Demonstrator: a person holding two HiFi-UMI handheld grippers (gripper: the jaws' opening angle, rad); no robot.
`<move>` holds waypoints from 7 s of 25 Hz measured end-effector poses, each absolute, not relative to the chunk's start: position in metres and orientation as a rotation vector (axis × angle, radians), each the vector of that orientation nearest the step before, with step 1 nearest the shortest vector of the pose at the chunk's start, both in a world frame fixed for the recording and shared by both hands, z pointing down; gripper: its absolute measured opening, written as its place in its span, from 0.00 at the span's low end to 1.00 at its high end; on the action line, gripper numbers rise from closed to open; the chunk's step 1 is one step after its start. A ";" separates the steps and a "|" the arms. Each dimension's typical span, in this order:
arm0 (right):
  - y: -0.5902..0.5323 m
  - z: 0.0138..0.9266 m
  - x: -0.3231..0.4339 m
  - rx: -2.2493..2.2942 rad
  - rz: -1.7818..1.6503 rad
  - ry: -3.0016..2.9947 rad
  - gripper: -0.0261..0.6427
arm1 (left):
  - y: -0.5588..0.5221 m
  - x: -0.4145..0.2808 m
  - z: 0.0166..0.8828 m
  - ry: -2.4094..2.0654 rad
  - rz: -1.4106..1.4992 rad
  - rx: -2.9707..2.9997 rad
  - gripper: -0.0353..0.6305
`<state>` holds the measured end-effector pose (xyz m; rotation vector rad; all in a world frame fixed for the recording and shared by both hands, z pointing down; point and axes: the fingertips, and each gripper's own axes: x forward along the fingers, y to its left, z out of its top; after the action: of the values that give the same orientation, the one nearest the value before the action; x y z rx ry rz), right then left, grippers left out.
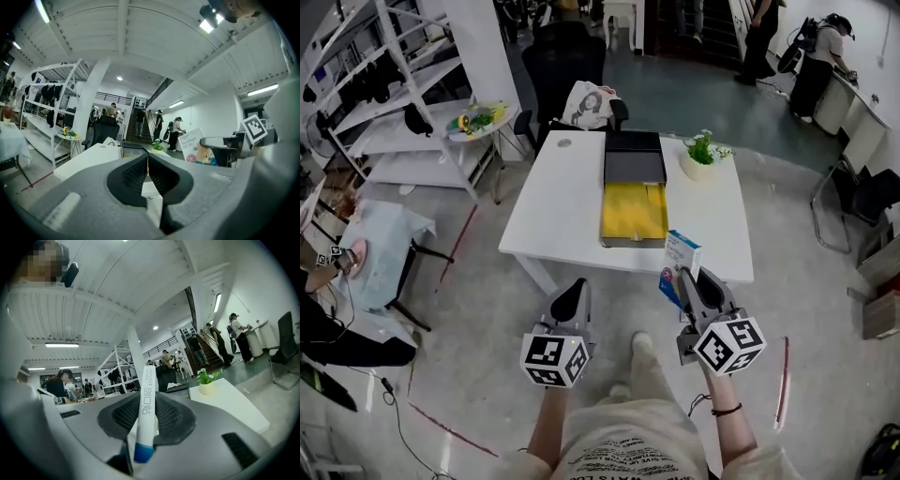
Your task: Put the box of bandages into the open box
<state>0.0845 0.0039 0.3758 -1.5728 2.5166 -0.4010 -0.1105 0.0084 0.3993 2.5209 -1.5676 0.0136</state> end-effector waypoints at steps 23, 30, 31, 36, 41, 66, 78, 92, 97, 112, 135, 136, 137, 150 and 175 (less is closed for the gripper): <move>-0.203 0.415 0.066 -1.431 -0.725 2.567 0.17 | -0.171 -0.113 0.439 -1.574 0.106 2.389 0.09; -0.250 0.444 0.054 -1.345 -0.915 2.605 0.17 | -0.217 -0.109 0.461 -1.565 0.132 2.324 0.09; -0.255 0.449 0.051 -1.332 -0.944 2.617 0.17 | -0.222 -0.109 0.465 -1.563 0.134 2.314 0.09; -0.275 0.472 0.031 -1.259 -1.079 2.682 0.17 | -0.244 -0.106 0.481 -1.551 0.156 2.277 0.09; -0.284 0.497 0.020 -1.203 -1.245 2.716 0.17 | -0.256 -0.102 0.495 -1.531 0.185 2.243 0.09; -0.312 0.557 0.008 -1.293 -1.785 2.539 0.17 | -0.282 -0.094 0.531 -1.293 0.325 2.227 0.09; -0.311 0.574 0.019 -1.449 -1.808 2.546 0.20 | -0.291 -0.079 0.535 -1.188 0.348 2.275 0.09; -0.306 0.591 0.018 -1.595 -1.733 2.734 0.28 | -0.293 -0.073 0.536 -1.161 0.362 2.286 0.09; -0.304 0.592 0.014 -1.599 -1.720 2.739 0.34 | -0.291 -0.076 0.537 -1.167 0.363 2.280 0.09; -0.304 0.581 0.025 -1.692 -1.560 2.723 0.39 | -0.291 -0.075 0.533 -1.165 0.366 2.308 0.09; -0.305 0.474 0.040 -1.481 -0.746 2.847 0.05 | -0.297 -0.067 0.464 -1.195 0.271 2.574 0.09; -0.305 0.468 0.042 -1.479 -0.718 2.840 0.05 | -0.298 -0.068 0.460 -1.203 0.264 2.583 0.09; -0.305 0.463 0.044 -1.478 -0.690 2.830 0.05 | -0.298 -0.069 0.457 -1.211 0.257 2.592 0.09; -0.311 0.417 0.066 -1.490 -0.385 2.724 0.05 | -0.307 -0.088 0.424 -1.345 0.157 2.657 0.09; -0.314 0.403 0.089 -1.604 -0.302 2.668 0.04 | -0.313 -0.105 0.424 -1.448 0.147 2.604 0.09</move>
<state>0.0888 -0.3141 0.4028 -1.6041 2.6683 -0.3019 -0.1048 -0.3126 0.4236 2.6036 -1.4485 0.1466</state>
